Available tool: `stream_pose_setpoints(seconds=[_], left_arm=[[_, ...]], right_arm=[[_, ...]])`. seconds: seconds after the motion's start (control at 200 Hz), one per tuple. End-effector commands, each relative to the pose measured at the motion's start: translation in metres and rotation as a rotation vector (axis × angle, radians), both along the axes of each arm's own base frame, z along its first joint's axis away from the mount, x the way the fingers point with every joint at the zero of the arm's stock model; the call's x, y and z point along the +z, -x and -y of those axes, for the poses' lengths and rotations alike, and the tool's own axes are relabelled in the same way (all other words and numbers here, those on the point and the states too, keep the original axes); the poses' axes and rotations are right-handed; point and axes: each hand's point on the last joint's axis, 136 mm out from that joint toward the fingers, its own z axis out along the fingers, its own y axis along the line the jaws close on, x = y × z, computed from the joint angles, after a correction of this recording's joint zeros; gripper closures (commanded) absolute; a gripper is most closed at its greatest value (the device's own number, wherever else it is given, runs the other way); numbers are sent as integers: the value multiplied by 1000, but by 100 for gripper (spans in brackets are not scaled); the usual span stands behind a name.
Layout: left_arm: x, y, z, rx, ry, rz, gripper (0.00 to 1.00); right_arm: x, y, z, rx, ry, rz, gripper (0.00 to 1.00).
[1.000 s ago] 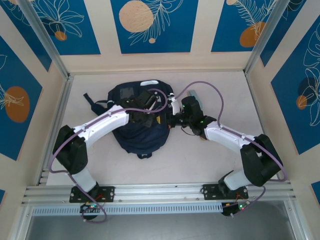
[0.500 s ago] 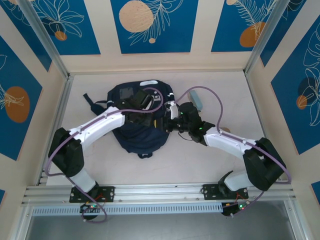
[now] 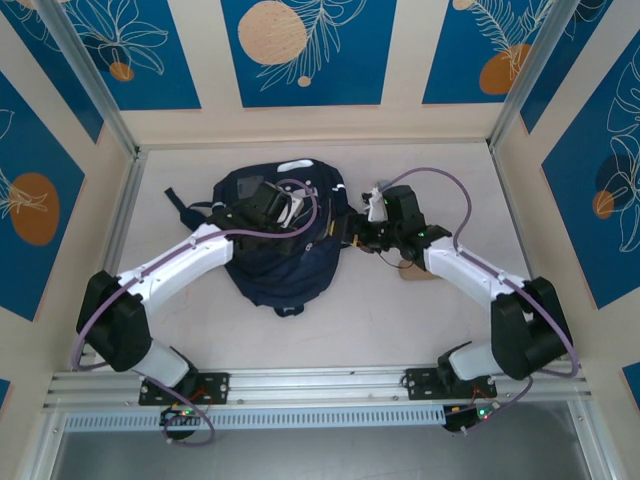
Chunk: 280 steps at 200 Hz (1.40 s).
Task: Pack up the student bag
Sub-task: Unzip the student bag at the center of the table.
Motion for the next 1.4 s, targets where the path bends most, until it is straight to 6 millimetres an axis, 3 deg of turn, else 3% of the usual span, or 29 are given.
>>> stream_pose_setpoints(seconds=[0.0,0.21,0.37,0.505,0.64,0.735,0.905,1.085,1.245,1.395], left_arm=[[30,-9,5,-9,86,84,100],[31,-8,5,-2,98,81,100],[31,-5,8,-18,110,69,100],[33,-3,2,24,109,50,100],[36,5,-13,120,101,9,79],[38,14,-27,208,104,-19,67],[36,42,-34,253,169,-93,60],[13,75,-12,214,289,-222,55],[3,79,4,214,332,-251,55],[-11,70,-6,289,277,-234,58]], right_arm=[[-1,5,-9,20,-37,-147,43],[-15,-11,-14,-30,-31,-257,53],[-18,-21,-30,13,-69,-290,54],[-19,-20,-45,58,-104,-317,68],[-13,-22,-54,73,-145,-299,87],[-4,-24,-59,88,-171,-278,91],[10,-23,-69,123,-206,-257,92],[16,-19,-79,157,-215,-246,92],[15,-16,-84,168,-213,-254,93],[16,-14,-86,175,-214,-251,93]])
